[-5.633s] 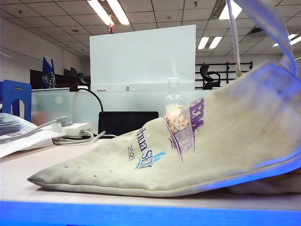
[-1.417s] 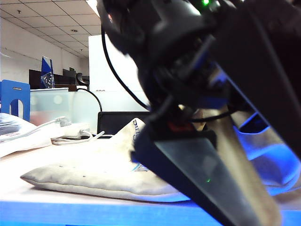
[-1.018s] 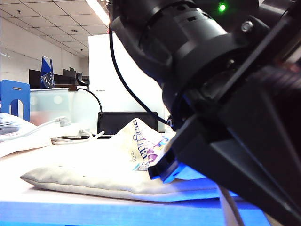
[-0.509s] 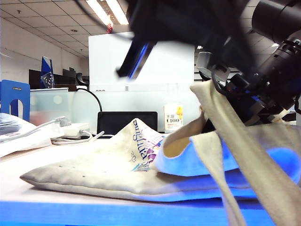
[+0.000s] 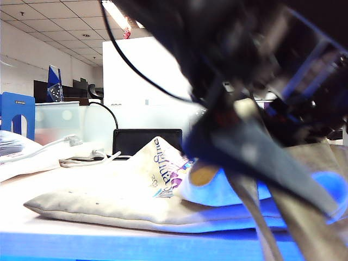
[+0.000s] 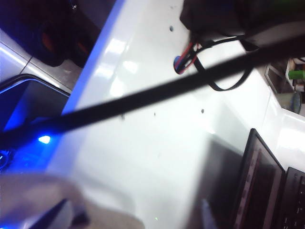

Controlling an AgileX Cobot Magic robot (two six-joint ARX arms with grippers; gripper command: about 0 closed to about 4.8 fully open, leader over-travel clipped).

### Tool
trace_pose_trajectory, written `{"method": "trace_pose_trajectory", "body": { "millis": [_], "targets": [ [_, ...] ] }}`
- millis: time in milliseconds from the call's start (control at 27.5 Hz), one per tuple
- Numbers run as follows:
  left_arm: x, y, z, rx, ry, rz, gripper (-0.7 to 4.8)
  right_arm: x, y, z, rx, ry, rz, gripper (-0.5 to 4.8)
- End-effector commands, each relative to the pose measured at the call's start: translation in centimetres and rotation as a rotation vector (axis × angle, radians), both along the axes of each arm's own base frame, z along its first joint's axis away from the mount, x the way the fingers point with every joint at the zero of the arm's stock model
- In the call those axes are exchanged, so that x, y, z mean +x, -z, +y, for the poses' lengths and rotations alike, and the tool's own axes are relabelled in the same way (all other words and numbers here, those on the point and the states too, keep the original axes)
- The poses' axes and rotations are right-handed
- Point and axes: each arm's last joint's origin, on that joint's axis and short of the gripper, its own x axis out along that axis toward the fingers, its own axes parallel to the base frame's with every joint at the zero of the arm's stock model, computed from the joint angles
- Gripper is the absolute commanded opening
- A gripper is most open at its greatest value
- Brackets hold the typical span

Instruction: Take the glasses case out of the canvas bag and put it on the table.

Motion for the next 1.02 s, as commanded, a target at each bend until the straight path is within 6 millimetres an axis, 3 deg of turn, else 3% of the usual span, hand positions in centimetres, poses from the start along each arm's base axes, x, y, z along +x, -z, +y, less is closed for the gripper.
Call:
{"method": "trace_pose_trajectory", "body": {
  "millis": [36,145,327,618,690,727,799,909,981,1018],
  "targets": [
    [-0.3,3.8,0.0,0.171,0.005,0.140,3.50,0.0,-0.6,0.2,0.046,-0.023,-0.007,3.77],
    [-0.7,5.2,0.3,0.272,0.011,0.171,3.50,0.0,-0.5,0.2,0.033,-0.015,-0.003,3.77],
    [-0.7,5.3,0.3,0.272,0.011,0.176,3.51,0.0,-0.5,0.2,0.033,-0.015,-0.002,3.77],
    [-1.5,5.9,-0.8,0.319,-0.055,0.022,3.43,0.0,-0.4,0.1,0.017,-0.003,-0.001,3.77],
    [-1.5,6.1,-0.3,0.397,-0.075,-0.041,2.58,0.0,-0.4,0.1,0.017,-0.002,-0.002,3.77],
    [-1.5,6.2,0.0,0.434,-0.058,-0.076,1.43,0.0,-0.4,0.1,0.015,-0.001,-0.003,3.77],
    [-1.6,6.3,0.4,0.469,-0.026,-0.107,-0.10,0.0,-0.4,0.1,0.015,0.000,-0.003,3.77],
    [-1.6,6.2,0.4,0.459,-0.020,-0.108,-0.06,0.0,-0.4,0.1,0.012,0.000,0.001,3.77],
    [-1.7,4.8,0.3,0.385,0.004,-0.078,-0.06,-0.1,-0.3,0.0,-0.004,0.010,0.005,3.77],
    [-1.8,3.2,0.4,0.327,0.021,-0.095,-0.06,-0.1,-0.3,0.0,-0.006,0.011,0.008,3.77]
  ]
}}
